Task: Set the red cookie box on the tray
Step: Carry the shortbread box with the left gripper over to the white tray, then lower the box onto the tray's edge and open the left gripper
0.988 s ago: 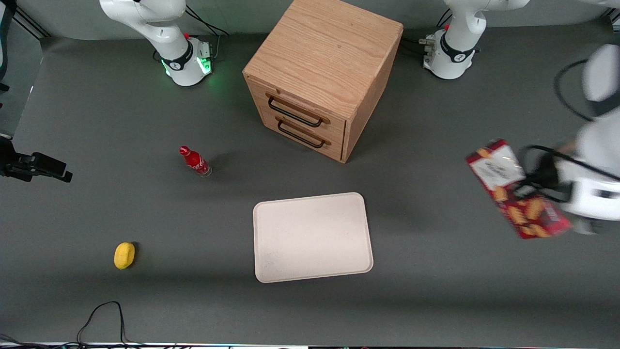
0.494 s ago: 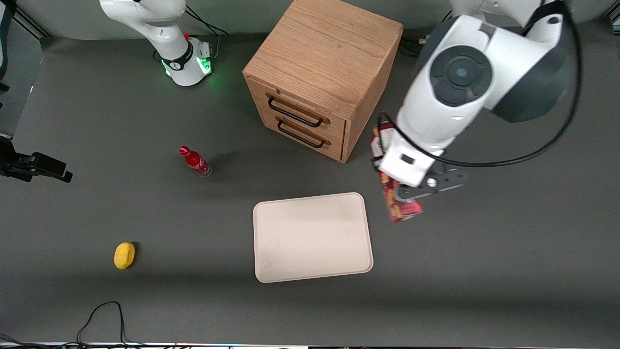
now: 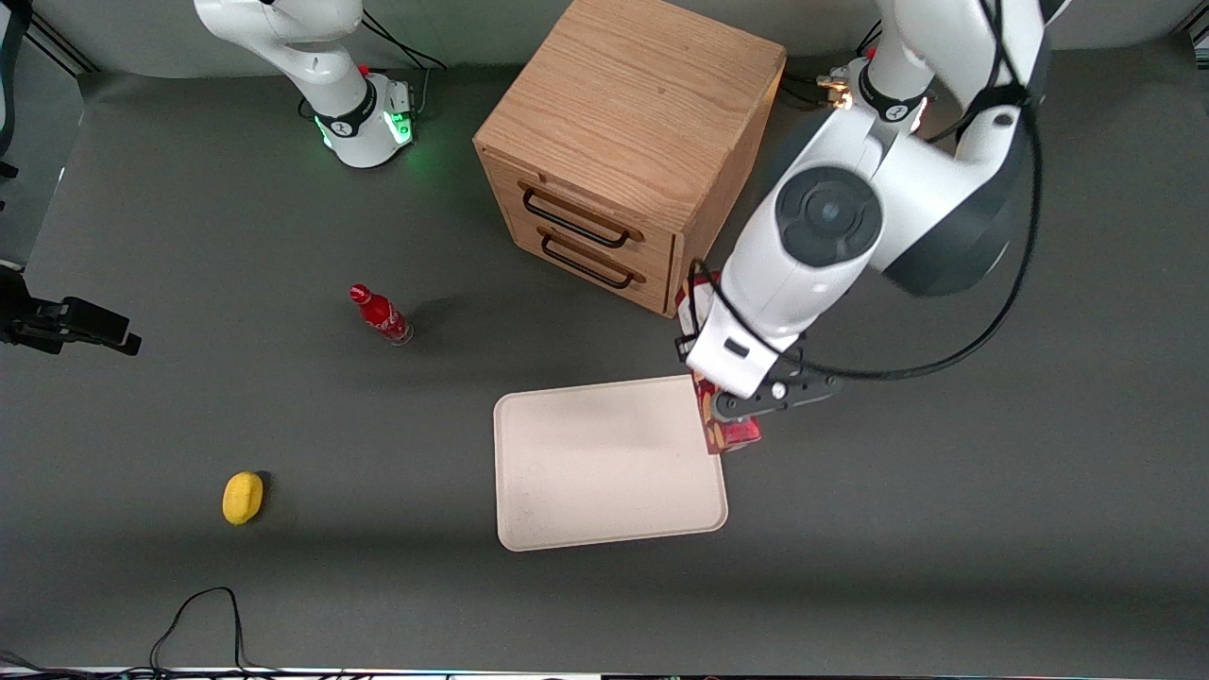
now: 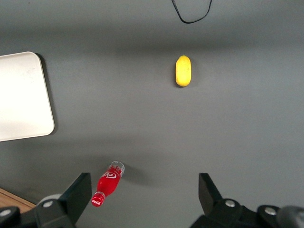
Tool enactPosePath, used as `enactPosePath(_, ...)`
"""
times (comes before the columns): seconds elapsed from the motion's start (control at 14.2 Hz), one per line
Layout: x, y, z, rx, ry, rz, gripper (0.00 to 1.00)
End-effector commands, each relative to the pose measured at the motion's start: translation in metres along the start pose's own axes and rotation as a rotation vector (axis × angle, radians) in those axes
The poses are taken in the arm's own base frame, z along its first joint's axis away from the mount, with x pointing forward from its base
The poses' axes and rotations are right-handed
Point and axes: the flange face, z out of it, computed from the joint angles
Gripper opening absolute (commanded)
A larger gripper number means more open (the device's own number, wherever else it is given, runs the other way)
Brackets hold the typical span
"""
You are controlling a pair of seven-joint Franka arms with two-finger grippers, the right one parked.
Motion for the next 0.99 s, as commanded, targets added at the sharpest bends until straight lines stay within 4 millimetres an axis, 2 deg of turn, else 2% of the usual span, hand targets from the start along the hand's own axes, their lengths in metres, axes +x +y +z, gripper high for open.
enactPosePath(0.0,0.018,0.011,0.056,-0.003,0.000,-0.015,0.00)
enactPosePath(0.35,0.035,0.012,0.163,0.039,0.067,0.007,0.00)
enactPosePath(0.42,0.035,0.012,0.177,0.049,0.083,0.018,0.00)
enactPosePath(0.92,0.035,0.016,0.221,0.083,0.091,0.046,0.00)
